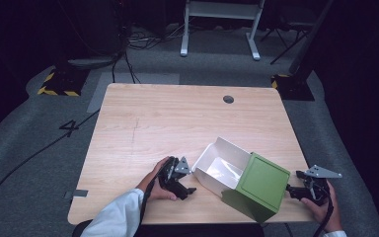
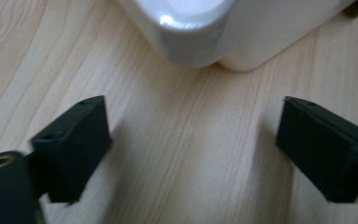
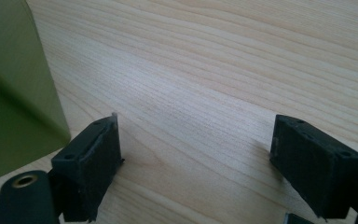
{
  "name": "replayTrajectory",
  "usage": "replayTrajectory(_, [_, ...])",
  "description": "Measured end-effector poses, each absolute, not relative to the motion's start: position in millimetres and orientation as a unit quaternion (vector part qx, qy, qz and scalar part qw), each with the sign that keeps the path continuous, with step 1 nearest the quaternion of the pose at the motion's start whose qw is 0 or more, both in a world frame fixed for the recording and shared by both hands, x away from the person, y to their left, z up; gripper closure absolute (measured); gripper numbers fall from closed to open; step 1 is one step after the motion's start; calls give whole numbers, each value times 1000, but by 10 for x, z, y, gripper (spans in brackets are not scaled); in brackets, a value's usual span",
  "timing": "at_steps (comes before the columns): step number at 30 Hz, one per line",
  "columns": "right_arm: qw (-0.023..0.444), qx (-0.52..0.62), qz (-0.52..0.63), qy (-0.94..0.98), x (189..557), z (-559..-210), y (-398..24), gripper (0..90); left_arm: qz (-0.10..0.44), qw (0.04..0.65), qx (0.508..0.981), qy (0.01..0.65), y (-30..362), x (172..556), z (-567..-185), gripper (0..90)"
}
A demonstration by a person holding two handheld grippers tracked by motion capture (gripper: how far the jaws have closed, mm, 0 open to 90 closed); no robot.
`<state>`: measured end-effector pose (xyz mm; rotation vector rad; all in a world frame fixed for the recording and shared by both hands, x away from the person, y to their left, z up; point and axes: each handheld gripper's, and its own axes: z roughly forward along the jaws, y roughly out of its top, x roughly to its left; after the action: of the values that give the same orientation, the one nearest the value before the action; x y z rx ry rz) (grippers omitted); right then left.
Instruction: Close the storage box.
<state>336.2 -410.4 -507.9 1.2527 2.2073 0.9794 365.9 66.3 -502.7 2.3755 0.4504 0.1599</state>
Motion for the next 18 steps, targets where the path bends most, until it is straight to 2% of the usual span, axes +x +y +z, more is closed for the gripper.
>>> replayTrajectory(1, [209,450,352,793,3362,-5079,-4104,161,61,350,919,172,649,3659,-5025,174])
replayTrajectory(18, [209,450,352,794,3361,-5079,-4105,161,73,367,914,157,514,3584,-4874,155])
